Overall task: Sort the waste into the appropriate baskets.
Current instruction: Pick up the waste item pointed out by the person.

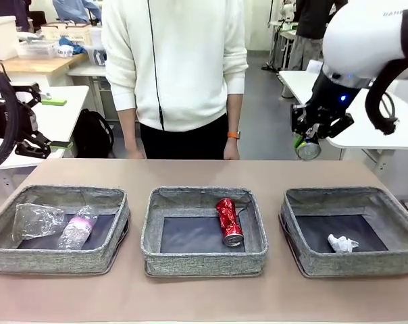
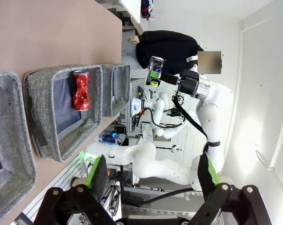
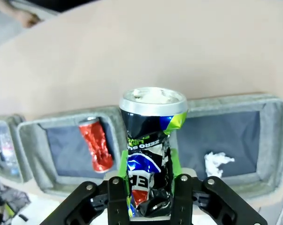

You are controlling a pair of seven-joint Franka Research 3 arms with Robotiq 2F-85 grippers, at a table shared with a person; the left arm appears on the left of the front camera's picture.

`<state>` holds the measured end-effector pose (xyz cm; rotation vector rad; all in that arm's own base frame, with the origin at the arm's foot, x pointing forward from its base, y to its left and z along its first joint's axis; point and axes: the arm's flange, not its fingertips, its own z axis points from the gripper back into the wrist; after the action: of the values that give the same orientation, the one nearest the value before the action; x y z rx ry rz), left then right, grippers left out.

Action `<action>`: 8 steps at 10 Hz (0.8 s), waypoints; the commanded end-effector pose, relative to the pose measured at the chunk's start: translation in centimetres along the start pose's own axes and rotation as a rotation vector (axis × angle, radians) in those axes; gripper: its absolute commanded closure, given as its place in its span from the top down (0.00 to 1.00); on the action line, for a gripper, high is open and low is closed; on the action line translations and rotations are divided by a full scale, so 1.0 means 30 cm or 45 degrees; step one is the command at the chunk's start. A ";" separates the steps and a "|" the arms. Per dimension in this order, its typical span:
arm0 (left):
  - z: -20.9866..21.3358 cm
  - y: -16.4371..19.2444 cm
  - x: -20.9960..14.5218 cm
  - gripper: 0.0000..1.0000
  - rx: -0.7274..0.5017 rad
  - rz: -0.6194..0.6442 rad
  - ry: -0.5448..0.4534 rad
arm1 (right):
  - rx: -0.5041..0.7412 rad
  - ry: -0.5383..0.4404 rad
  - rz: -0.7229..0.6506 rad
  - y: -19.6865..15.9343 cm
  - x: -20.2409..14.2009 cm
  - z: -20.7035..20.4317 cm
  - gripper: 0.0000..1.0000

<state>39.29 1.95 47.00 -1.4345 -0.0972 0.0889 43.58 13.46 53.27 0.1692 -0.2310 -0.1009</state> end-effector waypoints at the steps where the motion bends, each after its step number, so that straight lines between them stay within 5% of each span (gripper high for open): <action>1: -0.007 -0.007 -0.006 1.00 -0.012 -0.004 -0.017 | -0.004 0.001 0.014 0.011 -0.028 -0.001 0.37; 2: -0.007 -0.007 -0.006 1.00 -0.012 -0.004 -0.017 | -0.055 0.025 -0.021 0.061 -0.002 -0.033 0.37; 4: -0.007 -0.007 -0.006 1.00 -0.012 -0.004 -0.017 | 0.018 0.001 0.170 0.283 -0.040 0.112 0.37; 8: -0.007 -0.007 -0.006 1.00 -0.012 -0.004 -0.017 | 0.037 0.232 0.062 0.709 -0.285 0.381 0.37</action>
<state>39.29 1.91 47.00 -1.4342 -0.0967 0.0884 33.33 31.93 65.43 0.1986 -0.1246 0.0183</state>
